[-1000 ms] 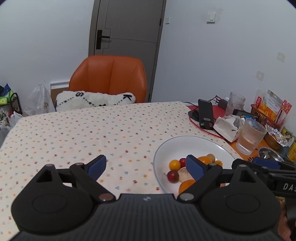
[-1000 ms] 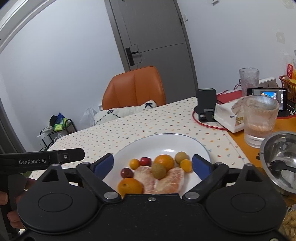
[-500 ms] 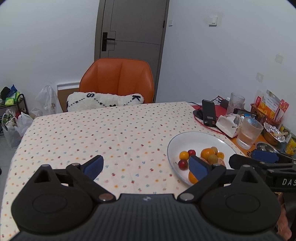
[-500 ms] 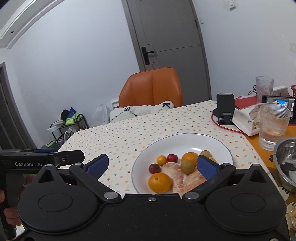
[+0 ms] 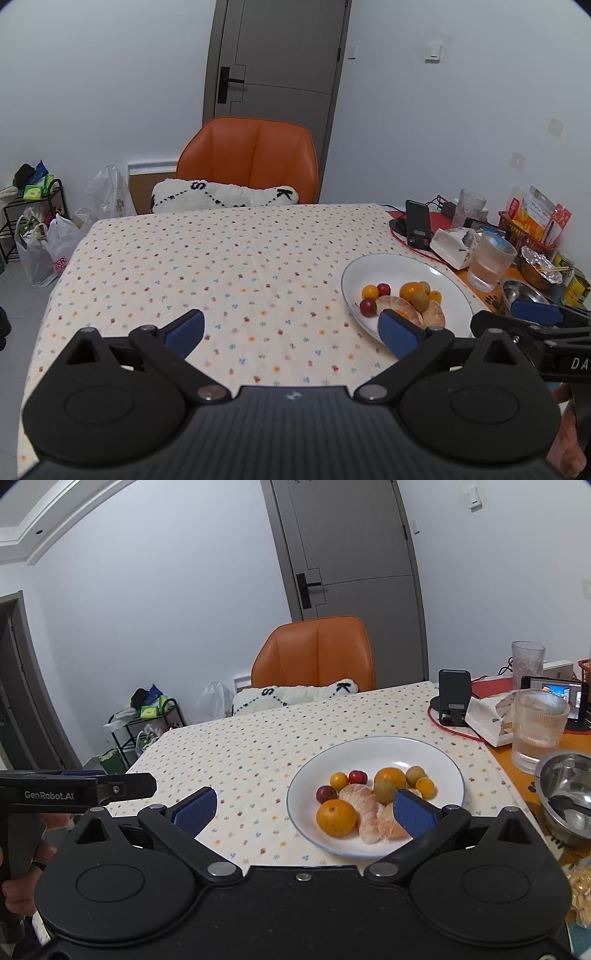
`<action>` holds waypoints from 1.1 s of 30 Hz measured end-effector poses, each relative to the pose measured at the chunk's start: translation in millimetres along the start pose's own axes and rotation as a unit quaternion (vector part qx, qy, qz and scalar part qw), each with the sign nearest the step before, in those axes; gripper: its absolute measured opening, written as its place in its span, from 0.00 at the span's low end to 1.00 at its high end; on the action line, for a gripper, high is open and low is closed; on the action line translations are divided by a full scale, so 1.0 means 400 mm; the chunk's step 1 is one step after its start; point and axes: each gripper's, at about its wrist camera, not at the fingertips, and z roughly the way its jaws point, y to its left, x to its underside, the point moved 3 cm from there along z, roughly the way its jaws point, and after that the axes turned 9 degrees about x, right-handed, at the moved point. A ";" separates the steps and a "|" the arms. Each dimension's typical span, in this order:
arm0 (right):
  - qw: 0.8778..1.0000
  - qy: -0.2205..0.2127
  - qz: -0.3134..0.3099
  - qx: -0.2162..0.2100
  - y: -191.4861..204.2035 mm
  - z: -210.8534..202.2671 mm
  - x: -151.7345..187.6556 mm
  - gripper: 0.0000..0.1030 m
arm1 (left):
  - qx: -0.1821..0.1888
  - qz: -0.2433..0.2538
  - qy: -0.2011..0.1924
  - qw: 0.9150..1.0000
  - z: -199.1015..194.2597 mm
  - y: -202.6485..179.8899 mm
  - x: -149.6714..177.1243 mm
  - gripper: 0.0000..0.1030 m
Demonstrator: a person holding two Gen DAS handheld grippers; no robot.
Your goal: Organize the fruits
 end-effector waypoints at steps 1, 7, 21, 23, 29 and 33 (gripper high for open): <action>1.000 0.001 0.000 0.000 0.002 -0.007 0.003 1.00 | -0.001 0.000 0.000 1.000 -0.009 -0.001 0.005 0.97; 1.000 0.001 -0.006 0.000 0.018 -0.052 0.017 1.00 | -0.005 -0.005 -0.002 1.000 -0.055 -0.003 0.030 0.97; 1.000 -0.006 -0.021 -0.003 0.049 -0.148 0.037 1.00 | -0.022 -0.004 -0.018 1.000 -0.170 -0.017 0.063 1.00; 1.000 -0.008 -0.027 -0.006 0.055 -0.161 0.038 1.00 | -0.022 -0.002 -0.019 1.000 -0.185 -0.021 0.066 1.00; 0.999 -0.010 -0.036 -0.010 0.075 -0.186 0.040 1.00 | -0.025 0.001 -0.025 0.999 -0.220 -0.020 0.070 1.00; 0.999 -0.014 -0.039 -0.010 0.086 -0.200 0.037 1.00 | -0.026 0.002 -0.026 0.999 -0.234 -0.018 0.072 1.00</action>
